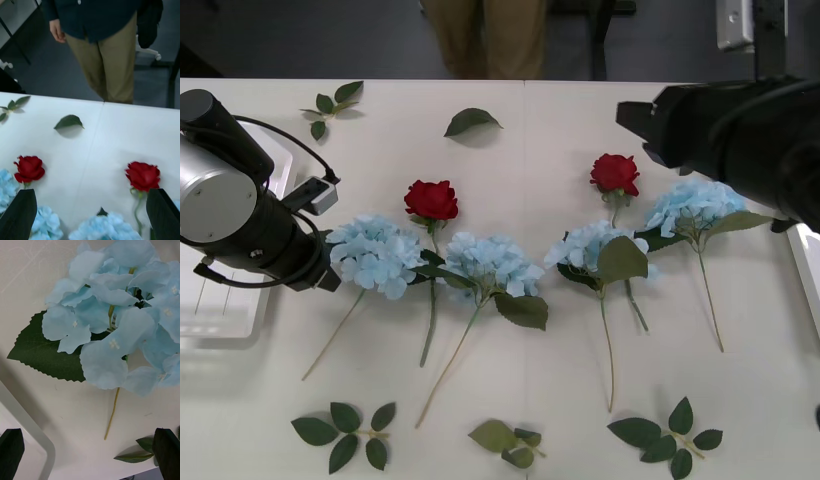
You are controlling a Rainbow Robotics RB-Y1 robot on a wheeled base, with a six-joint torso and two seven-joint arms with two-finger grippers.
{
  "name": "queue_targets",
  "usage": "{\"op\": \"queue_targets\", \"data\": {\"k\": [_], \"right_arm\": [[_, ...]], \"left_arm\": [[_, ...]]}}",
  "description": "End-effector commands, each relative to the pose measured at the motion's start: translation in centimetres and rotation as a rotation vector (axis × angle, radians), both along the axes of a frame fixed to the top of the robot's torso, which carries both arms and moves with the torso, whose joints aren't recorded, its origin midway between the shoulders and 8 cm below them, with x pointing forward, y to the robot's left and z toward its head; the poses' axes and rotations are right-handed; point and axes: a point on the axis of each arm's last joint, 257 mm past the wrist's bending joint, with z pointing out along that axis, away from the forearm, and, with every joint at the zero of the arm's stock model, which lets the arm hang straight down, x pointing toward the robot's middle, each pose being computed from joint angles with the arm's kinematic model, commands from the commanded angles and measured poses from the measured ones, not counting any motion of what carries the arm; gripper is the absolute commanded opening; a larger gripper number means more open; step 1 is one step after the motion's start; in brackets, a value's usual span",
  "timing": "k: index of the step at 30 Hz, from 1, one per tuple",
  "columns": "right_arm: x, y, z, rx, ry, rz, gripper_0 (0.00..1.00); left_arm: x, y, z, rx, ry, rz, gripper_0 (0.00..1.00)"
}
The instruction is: Place the red flowers into the right box and the blue flowers into the left box. If a person shows an open palm, hand one flower to the person first, then continue sorting.
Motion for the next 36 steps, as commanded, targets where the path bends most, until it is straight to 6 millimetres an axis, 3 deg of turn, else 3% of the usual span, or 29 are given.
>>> {"op": "queue_targets", "data": {"k": [1,6,10,15,22,26,36], "right_arm": [[-1.4,-5.8,-2.1,-0.142,0.043,-0.049,0.85],[-1.8,-12.4,-8.3,-0.247,0.233,-0.121,0.85],[-2.3,-15.5,-13.1,-0.211,0.387,-0.148,0.85],[-1.1,-18.7,-18.7,-0.264,0.450,-0.147,0.85],[2.3,-17.7,-23.5,-0.184,0.420,-0.153,0.85],[3.4,-17.7,-25.8,-0.208,0.428,-0.174,0.85],[5.4,-16.4,-28.2,-0.202,0.437,-0.195,0.79]], "left_arm": [[0.1,-0.9,0.2,0.001,-0.024,-0.047,1.00],[0.0,-0.8,0.1,0.003,-0.022,-0.047,1.00],[-0.2,-0.9,-0.3,0.003,-0.016,-0.044,1.00],[0.3,-1.2,-2.4,0.047,-0.058,-0.042,1.00],[1.6,-1.8,-5.0,0.096,-0.163,-0.064,1.00],[1.0,-2.8,-6.3,0.075,-0.164,-0.039,1.00],[-1.0,-3.1,-8.6,0.078,-0.120,-0.038,1.00]]}}
